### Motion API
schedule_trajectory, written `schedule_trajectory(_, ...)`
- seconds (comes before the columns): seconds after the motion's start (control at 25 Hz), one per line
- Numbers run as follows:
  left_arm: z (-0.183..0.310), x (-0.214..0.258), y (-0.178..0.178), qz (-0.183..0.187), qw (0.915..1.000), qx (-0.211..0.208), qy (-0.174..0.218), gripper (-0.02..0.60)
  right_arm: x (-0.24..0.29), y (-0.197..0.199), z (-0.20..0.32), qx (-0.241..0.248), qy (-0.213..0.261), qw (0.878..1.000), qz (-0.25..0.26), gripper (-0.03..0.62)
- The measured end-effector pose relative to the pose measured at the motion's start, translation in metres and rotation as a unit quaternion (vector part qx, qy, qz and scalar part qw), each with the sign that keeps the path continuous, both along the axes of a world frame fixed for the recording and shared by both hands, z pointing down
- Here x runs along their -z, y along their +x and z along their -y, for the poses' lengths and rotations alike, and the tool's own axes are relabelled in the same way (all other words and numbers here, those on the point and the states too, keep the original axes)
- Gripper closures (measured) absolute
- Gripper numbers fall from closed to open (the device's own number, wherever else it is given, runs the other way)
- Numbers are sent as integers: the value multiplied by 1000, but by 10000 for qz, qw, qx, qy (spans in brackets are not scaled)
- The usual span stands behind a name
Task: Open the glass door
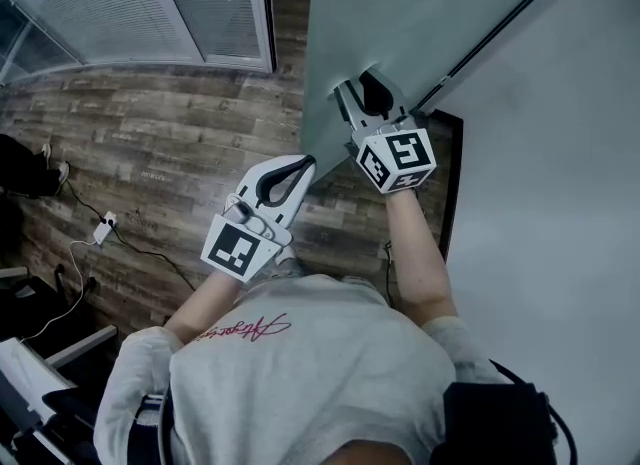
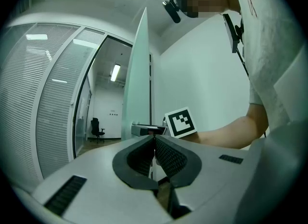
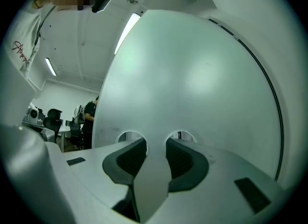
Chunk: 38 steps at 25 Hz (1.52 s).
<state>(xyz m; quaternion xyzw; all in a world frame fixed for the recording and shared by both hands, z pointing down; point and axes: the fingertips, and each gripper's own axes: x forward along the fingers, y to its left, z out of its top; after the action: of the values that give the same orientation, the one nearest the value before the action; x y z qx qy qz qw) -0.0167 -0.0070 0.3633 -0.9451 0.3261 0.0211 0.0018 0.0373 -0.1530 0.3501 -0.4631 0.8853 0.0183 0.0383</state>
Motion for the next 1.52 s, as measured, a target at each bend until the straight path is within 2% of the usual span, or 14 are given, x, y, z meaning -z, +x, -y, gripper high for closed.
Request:
schedule_trajectory(0.2, -31, 6, 31, -56, 9999, 91, 29, 565, 3, 17, -34, 242, -19, 9997, -42, 462)
schedule_trajectory(0.4, -49, 6, 76, 36, 9999, 134, -1, 565, 2, 41, -58, 510, -44, 9987, -68, 462)
schedule_trajectory(0.64, -98, 9, 122, 27, 9999, -76, 119, 565, 8, 67, -102, 769, -8, 9970, -89, 462)
schedule_trajectory(1.04, -147, 11, 202, -22, 9999, -45, 95, 565, 10, 117, -150, 1372, -52, 9905, -125, 462)
schedule_trajectory(1.2, -161, -8, 245, 120, 9993, -356, 90, 565, -15, 158, -167, 1450, -66, 9894, -39, 462)
schedule_trajectory(1.36, -178, -52, 317, 501, 9921, -1101, 331, 565, -64, 226, -180, 1549, -15, 9878, 136, 462)
schedule_trajectory(1.44, -194, -41, 326, 494, 9858, -1568, 332, 565, -55, 233, -191, 1564, -24, 9876, 104, 462)
schedule_trajectory(1.52, -210, -15, 318, 412, 9789, -1979, 284, 565, -30, 228, -202, 1533, -18, 9882, 65, 462)
